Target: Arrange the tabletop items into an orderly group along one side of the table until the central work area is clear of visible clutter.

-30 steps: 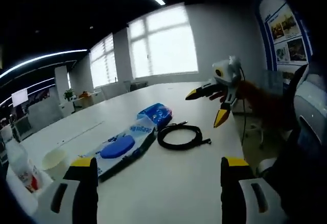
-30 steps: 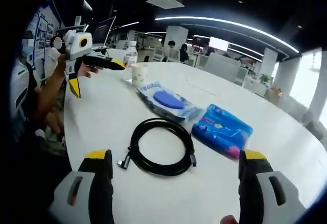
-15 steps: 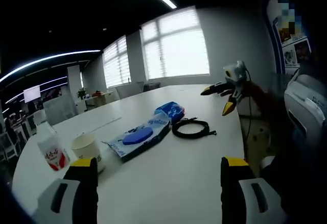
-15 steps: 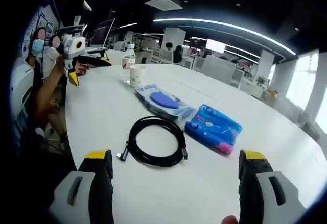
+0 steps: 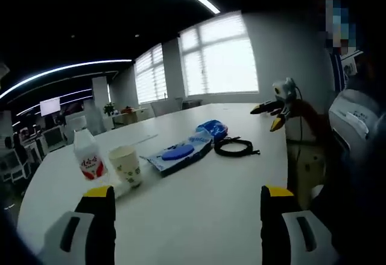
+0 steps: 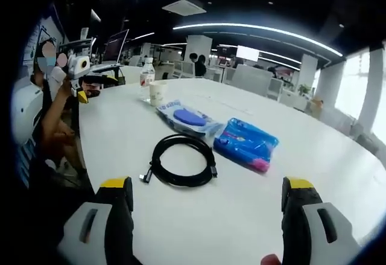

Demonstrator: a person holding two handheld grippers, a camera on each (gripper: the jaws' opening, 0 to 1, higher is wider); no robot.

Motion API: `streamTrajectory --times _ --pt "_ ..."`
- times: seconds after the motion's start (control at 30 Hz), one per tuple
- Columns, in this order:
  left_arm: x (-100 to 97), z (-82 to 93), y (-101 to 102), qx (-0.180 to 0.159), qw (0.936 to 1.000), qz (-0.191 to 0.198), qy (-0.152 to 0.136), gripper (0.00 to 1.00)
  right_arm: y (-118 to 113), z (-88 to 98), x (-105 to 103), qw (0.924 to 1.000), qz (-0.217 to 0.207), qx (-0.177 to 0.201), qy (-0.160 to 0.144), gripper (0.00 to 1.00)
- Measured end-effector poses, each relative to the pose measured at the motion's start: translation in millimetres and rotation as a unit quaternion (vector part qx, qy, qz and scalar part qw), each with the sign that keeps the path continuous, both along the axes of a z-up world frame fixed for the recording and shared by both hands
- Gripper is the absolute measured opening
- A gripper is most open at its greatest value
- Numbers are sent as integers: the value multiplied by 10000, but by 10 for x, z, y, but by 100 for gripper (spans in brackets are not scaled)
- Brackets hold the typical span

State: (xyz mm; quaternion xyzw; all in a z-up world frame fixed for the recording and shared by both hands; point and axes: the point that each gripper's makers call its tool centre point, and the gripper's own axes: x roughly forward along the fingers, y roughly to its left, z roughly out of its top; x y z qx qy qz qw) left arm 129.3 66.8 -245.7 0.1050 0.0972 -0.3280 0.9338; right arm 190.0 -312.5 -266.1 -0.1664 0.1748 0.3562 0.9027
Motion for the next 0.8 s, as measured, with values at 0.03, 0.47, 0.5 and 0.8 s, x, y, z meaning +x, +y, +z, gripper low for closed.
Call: streamTrajectory --times 0.03,0.47,0.5,0.8 --pt "-7 -2 9 5 10000 8 2 100 -12 4 -1 10000 -24 17 3 100" --pt "-188 -33 155 154 9999 32 -25 100 -122 44 -68 9999 -66 117 3 100" --pt "-211 -40 166 162 9999 2 -22 100 -132 42 -71 9999 -76 118 3 100" --pt "-311 -72 380 164 9997 152 -52 100 -275 10 -91 9997 -207 87 32 100"
